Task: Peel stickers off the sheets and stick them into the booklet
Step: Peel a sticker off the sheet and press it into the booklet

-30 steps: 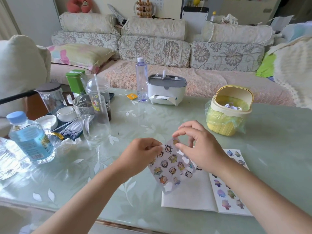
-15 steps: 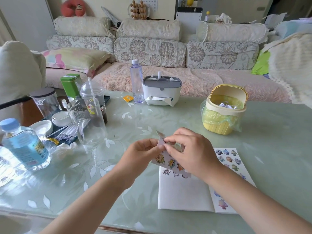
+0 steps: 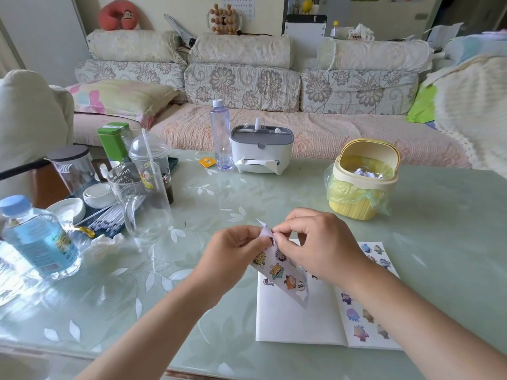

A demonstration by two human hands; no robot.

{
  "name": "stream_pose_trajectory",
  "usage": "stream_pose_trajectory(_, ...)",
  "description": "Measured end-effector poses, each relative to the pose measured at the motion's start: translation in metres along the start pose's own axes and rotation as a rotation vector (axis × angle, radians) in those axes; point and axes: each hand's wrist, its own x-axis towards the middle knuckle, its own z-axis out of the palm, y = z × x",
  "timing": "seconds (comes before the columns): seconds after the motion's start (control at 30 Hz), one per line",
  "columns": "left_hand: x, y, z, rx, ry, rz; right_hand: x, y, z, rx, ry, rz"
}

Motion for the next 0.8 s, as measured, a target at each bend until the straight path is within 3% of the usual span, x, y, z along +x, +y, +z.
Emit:
stream_pose_trajectory(0.4,-0.0005,0.0013,0.0018,0.153,0.056,0.083,0.0014,0.0011,-0.0045,0.053,-0.063,0.002)
stream_pose_trajectory(0.6,0.0008,0.0013,0.0017,0.258,0.069,0.189,0.0019,0.0004,-0.0056,0.068,-0.002,0.002)
stream_pose_trajectory(0.8,-0.0010,0.0043,0.0085,0.037,0.039,0.118,0.0015,0.0001,-0.0047,0.044,0.122,-0.033)
